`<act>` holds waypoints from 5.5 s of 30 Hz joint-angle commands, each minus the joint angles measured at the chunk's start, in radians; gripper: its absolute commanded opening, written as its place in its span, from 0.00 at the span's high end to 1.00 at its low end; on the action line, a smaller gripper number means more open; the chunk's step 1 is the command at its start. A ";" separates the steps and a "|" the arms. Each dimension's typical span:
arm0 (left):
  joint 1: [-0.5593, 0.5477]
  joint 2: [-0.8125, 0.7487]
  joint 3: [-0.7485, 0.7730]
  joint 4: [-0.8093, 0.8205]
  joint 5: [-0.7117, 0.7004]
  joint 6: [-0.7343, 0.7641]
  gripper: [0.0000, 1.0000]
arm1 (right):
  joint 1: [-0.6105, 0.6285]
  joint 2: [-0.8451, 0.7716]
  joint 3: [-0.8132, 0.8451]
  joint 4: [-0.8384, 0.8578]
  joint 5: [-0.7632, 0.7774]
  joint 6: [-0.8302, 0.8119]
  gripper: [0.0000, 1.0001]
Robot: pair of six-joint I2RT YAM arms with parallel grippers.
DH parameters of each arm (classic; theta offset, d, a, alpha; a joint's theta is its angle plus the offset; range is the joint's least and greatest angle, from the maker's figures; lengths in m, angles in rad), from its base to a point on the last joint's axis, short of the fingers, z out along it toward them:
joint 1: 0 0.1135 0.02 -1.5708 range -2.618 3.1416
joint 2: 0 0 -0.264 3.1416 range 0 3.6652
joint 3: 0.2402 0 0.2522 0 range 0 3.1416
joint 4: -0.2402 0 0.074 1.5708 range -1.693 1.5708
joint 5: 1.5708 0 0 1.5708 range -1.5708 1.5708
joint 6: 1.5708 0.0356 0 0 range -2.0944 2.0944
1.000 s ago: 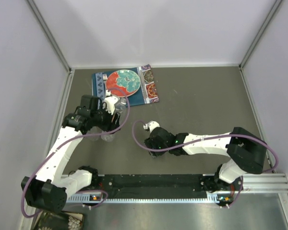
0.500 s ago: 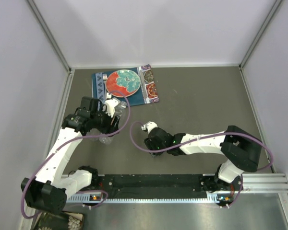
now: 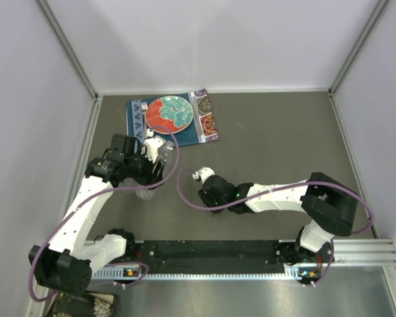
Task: Screw on the bottle caps
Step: Pick up the bottle cap from the center of the board, then screw the bottle cap onto the plastic bottle.
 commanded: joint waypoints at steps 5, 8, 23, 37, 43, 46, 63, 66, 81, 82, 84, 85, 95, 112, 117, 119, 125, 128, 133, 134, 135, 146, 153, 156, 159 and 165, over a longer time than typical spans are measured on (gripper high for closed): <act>0.005 -0.014 0.026 -0.002 0.008 0.022 0.65 | 0.010 -0.079 -0.013 0.004 0.018 -0.004 0.77; 0.005 -0.011 0.034 -0.007 0.006 0.036 0.65 | -0.019 -0.236 -0.054 -0.005 0.009 0.018 0.78; -0.265 0.012 0.285 -0.314 0.166 0.342 0.68 | -0.464 -0.657 0.166 -0.210 -0.719 -0.022 0.78; -0.522 0.179 0.595 -0.602 -0.055 0.489 0.69 | -0.468 -0.658 0.406 -0.321 -0.982 -0.119 0.78; -0.574 0.202 0.615 -0.584 -0.089 0.412 0.69 | -0.468 -0.675 0.418 -0.373 -0.942 -0.183 0.77; -0.590 0.224 0.641 -0.579 -0.070 0.375 0.69 | -0.468 -0.675 0.424 -0.367 -0.934 -0.198 0.77; -0.588 0.302 0.709 -0.524 -0.040 0.278 0.70 | -0.437 -0.689 0.327 -0.122 -0.841 -0.113 0.78; -0.588 0.293 0.715 -0.519 -0.033 0.275 0.70 | -0.438 -0.690 0.303 -0.118 -0.839 -0.111 0.78; -0.588 0.267 0.732 -0.500 -0.073 0.251 0.71 | -0.438 -0.661 0.283 -0.120 -0.902 -0.082 0.79; -0.587 0.267 0.730 -0.496 -0.075 0.249 0.71 | -0.437 -0.661 0.283 -0.118 -0.904 -0.080 0.79; -0.585 0.259 0.732 -0.495 -0.076 0.249 0.71 | -0.437 -0.658 0.283 -0.118 -0.904 -0.079 0.79; -0.584 0.258 0.732 -0.495 -0.076 0.249 0.71 | -0.438 -0.658 0.284 -0.120 -0.905 -0.077 0.79; -0.573 0.248 0.738 -0.464 -0.073 0.220 0.72 | -0.437 -0.629 0.255 0.009 -0.985 0.028 0.79; -0.565 0.261 0.836 -0.401 -0.089 0.162 0.74 | -0.435 -0.570 0.177 0.248 -1.048 0.222 0.80; -0.565 0.264 0.823 -0.415 -0.073 0.201 0.73 | -0.432 -0.541 0.228 0.144 -1.099 0.164 0.80; -0.567 0.264 0.819 -0.414 -0.078 0.206 0.73 | -0.434 -0.540 0.244 0.118 -1.095 0.151 0.80; -0.567 0.265 0.855 -0.383 -0.078 0.203 0.73 | -0.432 -0.512 0.229 0.233 -1.143 0.248 0.80; -0.568 0.264 0.861 -0.348 -0.093 0.198 0.73 | -0.429 -0.506 0.228 0.245 -1.145 0.272 0.80; -0.573 0.264 0.859 -0.267 -0.200 0.171 0.74 | -0.418 -0.515 0.240 0.179 -1.076 0.260 0.81; -0.573 0.262 0.856 -0.250 -0.220 0.162 0.74 | -0.417 -0.518 0.238 0.173 -1.059 0.260 0.81; -0.573 0.258 0.846 -0.236 -0.234 0.159 0.74 | -0.414 -0.523 0.240 0.153 -1.045 0.260 0.81; -0.578 0.230 0.792 -0.141 -0.313 0.146 0.74 | -0.383 -0.486 0.289 0.115 -1.017 0.320 0.82; -0.599 0.206 0.752 -0.144 -0.232 0.209 0.73 | -0.383 -0.439 0.340 0.124 -1.109 0.369 0.81; -0.607 0.183 0.711 -0.150 -0.219 0.257 0.73 | -0.383 -0.443 0.353 0.112 -1.115 0.360 0.82; -0.605 0.160 0.660 -0.154 -0.260 0.263 0.73 | -0.403 -0.469 0.363 0.042 -1.112 0.326 0.82; -0.604 0.055 0.491 -0.122 -0.343 0.217 0.74 | -0.493 -0.587 0.422 -0.222 -1.065 0.155 0.82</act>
